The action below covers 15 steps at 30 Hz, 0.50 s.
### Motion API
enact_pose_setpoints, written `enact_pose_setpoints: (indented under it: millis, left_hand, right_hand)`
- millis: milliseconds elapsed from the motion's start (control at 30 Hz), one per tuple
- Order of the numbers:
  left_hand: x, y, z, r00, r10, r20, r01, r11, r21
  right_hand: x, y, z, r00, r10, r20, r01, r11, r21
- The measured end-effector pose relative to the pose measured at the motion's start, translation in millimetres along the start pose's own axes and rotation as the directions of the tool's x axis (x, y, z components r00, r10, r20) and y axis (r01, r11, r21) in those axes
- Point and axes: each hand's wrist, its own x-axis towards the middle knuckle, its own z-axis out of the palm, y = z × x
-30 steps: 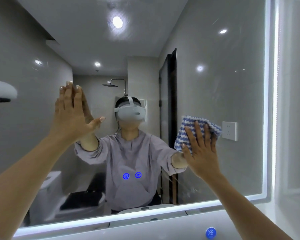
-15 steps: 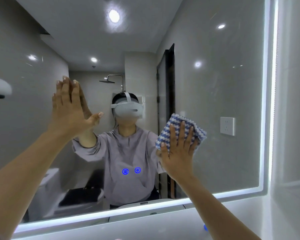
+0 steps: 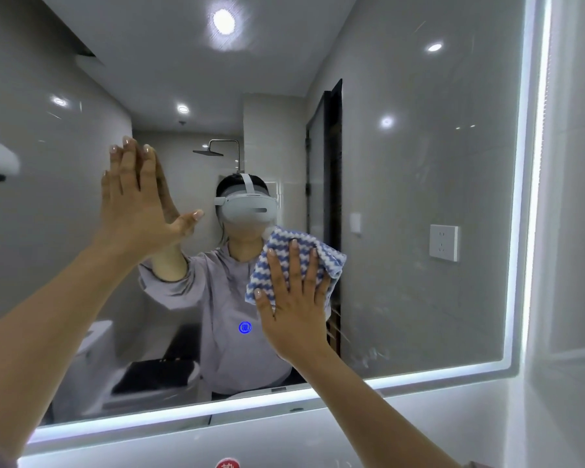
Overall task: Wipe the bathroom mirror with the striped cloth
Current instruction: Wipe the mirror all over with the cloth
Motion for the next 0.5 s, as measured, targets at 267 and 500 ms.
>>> enact_pose_setpoints:
  millis: [267,500]
  left_hand:
    - [0,-1,-1,1.000,0.004,0.010,-0.005,1.000,0.013]
    - [-3,4,-6,1.000,-0.014,0.028,0.014,1.000,0.004]
  right_hand:
    - [-3,33,-7,0.992,-0.109,-0.058,0.107,0.993,-0.044]
    - [-10,95,-20,0.992,-0.081,-0.099,0.067,0.989,-0.132]
